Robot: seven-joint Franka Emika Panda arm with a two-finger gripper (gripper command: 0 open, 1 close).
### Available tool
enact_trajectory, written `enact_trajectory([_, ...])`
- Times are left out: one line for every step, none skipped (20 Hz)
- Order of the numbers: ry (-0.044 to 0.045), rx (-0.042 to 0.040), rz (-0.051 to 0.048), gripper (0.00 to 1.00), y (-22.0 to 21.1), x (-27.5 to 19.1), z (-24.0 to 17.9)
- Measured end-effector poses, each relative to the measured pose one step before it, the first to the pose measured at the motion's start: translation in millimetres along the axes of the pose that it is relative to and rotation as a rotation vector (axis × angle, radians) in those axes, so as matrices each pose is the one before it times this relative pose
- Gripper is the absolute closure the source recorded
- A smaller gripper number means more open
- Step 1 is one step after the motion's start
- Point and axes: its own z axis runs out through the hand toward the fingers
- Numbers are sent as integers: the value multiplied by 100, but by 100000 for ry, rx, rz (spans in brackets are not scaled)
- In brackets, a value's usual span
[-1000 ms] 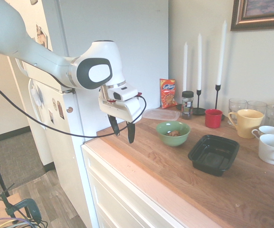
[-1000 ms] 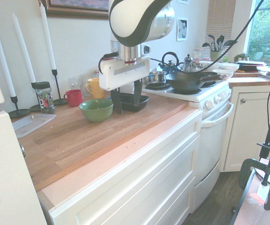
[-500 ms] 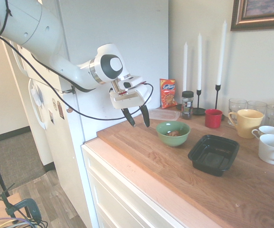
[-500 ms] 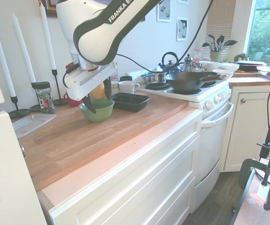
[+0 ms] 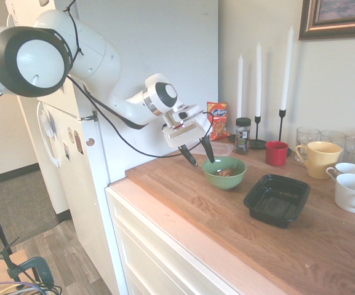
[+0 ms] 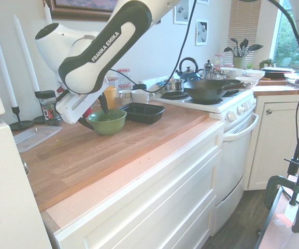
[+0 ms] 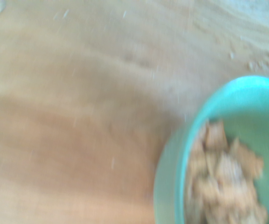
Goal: Pour the cereal into the box
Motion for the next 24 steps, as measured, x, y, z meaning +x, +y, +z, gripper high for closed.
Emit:
enact_trajectory([283,-743,290,0,-621,351,459])
enact_trajectory([267,-793,228,0,-591,273,430])
enact_trajectory([157,-863,148,0,-564,185,417])
enact_trajectory([38,-971,213,0,-450,159,484])
enact_trajectory([-205,-1285,218,0,-280,210,616])
enact_trajectory([-340,-1149,186,0,-156,241,661])
enact_trajectory([-316,-939,276,0,-103,243,624])
enact_trajectory([-300,-604,218,100,-55,241,639])
enact_trajectory([-683,-194,167,100,-21,230,485])
enact_trajectory([-775,-133,83,100,1,150,400])
enact_trajectory([-595,-84,209,100,45,132,267])
enact_trajectory([-286,-20,105,100,54,129,112])
enact_trajectory([-154,75,101,100,46,97,-1])
enact_trajectory([-69,190,86,100,-3,76,-75])
enact_trajectory([-120,244,88,100,-34,34,-96])
enact_trajectory([-164,224,98,100,-51,-15,-83])
enact_trajectory([-86,124,-12,100,-57,-53,-58])
enact_trajectory([-24,72,-63,100,-53,-56,-45])
enact_trajectory([11,39,-59,100,-38,-41,-33])
enact_trajectory([62,-24,-37,100,-17,-17,-18])
enact_trajectory([51,-97,67,100,35,37,25])
enact_trajectory([-15,-136,191,100,79,82,68])
enact_trajectory([-234,-32,227,100,42,31,64])
enact_trajectory([-270,3,253,100,41,31,54])
